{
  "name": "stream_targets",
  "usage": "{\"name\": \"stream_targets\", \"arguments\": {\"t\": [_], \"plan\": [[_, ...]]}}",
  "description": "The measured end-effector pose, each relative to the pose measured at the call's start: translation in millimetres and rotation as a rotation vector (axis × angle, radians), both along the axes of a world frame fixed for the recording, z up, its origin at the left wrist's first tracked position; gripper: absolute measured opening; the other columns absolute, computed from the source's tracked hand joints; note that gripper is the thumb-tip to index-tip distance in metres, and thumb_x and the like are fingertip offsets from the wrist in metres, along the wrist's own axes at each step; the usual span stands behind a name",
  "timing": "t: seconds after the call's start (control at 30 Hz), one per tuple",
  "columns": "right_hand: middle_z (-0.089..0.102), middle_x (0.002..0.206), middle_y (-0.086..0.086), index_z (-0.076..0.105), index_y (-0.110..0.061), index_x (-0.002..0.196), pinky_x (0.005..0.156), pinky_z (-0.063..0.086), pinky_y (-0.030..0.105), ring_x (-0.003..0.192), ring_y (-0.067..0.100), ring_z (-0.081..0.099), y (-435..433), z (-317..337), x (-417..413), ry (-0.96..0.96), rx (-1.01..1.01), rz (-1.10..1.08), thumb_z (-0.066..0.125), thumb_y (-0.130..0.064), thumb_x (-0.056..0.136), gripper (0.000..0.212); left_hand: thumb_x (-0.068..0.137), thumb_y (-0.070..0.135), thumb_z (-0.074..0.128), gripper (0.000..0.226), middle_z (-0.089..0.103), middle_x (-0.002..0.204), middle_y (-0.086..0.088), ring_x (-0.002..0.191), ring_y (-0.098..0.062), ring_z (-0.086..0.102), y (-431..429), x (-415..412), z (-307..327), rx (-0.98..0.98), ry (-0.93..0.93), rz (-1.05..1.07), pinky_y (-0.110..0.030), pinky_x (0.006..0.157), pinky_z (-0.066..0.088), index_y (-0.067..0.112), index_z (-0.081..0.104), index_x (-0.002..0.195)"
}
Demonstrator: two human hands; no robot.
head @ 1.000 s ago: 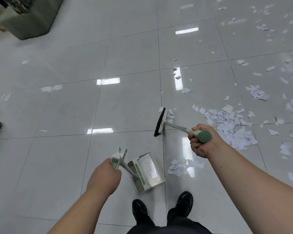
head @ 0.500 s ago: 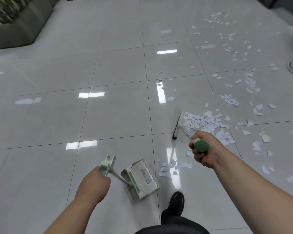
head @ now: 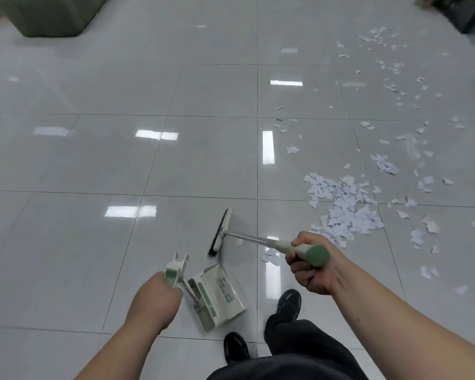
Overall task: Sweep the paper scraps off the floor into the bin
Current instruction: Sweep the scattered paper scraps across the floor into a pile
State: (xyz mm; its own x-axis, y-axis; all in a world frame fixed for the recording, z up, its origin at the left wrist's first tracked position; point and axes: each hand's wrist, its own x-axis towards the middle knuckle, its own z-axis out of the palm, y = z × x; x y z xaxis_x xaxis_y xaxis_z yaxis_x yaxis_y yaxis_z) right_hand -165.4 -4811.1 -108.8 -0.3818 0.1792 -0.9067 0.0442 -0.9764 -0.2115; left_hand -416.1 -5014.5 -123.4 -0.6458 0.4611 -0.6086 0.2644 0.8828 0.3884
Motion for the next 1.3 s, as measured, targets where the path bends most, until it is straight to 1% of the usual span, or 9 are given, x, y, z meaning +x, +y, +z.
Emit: {"name": "stream_targets", "arguments": {"t": [0.07,0.17,0.3,0.37,0.57,0.77,0.93,1.07,1.3], "plan": [[0.051,0.061,0.004,0.050,-0.007,0.090,0.035,0.014,0.012,0.033,0.008,0.027,-10,-7,2,0.014,-0.028,0.034,0.052,-0.017,0.076,0.017,0.083,0.013,0.048,0.016,0.061,0.070,-0.006,0.054,-0.026,0.053,-6,1,-2,-0.007,0.001,-0.002,-0.028,0.053,0.039,0.021,0.059,0.090],[0.053,0.063,0.004,0.053,-0.006,0.095,0.034,0.018,0.012,0.035,0.009,0.030,-17,-12,7,-0.014,-0.023,0.098,0.057,-0.016,0.069,0.028,0.084,0.013,0.048,0.015,0.060,0.070,-0.006,0.054,-0.027,0.053,-8,5,-2,-0.032,0.004,-0.014,-0.027,0.053,0.039,0.019,0.059,0.090],[0.058,0.064,0.005,0.056,-0.005,0.080,0.030,0.033,0.014,0.035,0.010,0.046,-5,-13,31,-0.123,-0.025,0.179,0.063,-0.014,0.058,0.025,0.085,0.012,0.047,0.012,0.057,0.068,-0.007,0.050,-0.026,0.050,3,19,-3,-0.052,0.001,-0.027,-0.026,0.051,0.037,0.014,0.057,0.089],[0.059,0.065,0.005,0.058,-0.003,0.076,0.029,0.037,0.014,0.034,0.011,0.051,7,-13,54,-0.141,-0.073,0.128,0.064,-0.011,0.059,0.020,0.085,0.012,0.047,0.012,0.058,0.068,-0.007,0.049,-0.027,0.050,16,30,-4,-0.068,0.012,-0.051,-0.025,0.050,0.038,0.015,0.058,0.090],[0.057,0.060,0.007,0.059,0.002,0.079,0.028,0.035,0.013,0.030,0.013,0.048,58,-5,137,-0.154,-0.182,-0.096,0.060,-0.009,0.069,0.015,0.086,0.013,0.045,0.009,0.057,0.067,-0.006,0.049,-0.027,0.052,80,76,-4,-0.115,0.035,-0.124,-0.024,0.050,0.038,0.014,0.054,0.087],[0.057,0.061,0.007,0.059,-0.001,0.086,0.029,0.034,0.012,0.030,0.012,0.046,132,9,222,-0.241,-0.123,-0.144,0.059,-0.009,0.072,0.017,0.086,0.012,0.044,0.010,0.059,0.070,-0.008,0.053,-0.028,0.053,164,142,-5,-0.133,0.077,-0.193,-0.026,0.052,0.040,0.014,0.053,0.086],[0.057,0.060,0.005,0.058,-0.006,0.084,0.031,0.038,0.013,0.030,0.012,0.045,183,15,273,-0.334,-0.001,-0.105,0.058,-0.009,0.073,0.011,0.083,0.008,0.043,0.024,0.065,0.077,-0.011,0.058,-0.029,0.058,214,187,-6,-0.121,0.107,-0.180,-0.027,0.054,0.044,0.018,0.058,0.098],[0.057,0.055,0.005,0.059,-0.009,0.091,0.033,0.038,0.013,0.030,0.011,0.045,218,12,296,-0.396,0.093,-0.117,0.059,-0.009,0.075,0.015,0.082,0.008,0.042,0.029,0.065,0.075,-0.011,0.053,-0.028,0.059,243,208,1,-0.118,0.118,-0.170,-0.026,0.049,0.044,0.019,0.057,0.104],[0.056,0.064,0.008,0.055,-0.012,0.104,0.030,0.036,0.014,0.030,0.011,0.048,254,16,315,-0.316,0.166,-0.221,0.059,-0.007,0.077,0.028,0.081,0.008,0.043,0.029,0.061,0.069,-0.010,0.048,-0.028,0.056,284,231,12,-0.090,0.130,-0.159,-0.024,0.046,0.043,0.023,0.057,0.102]]}}
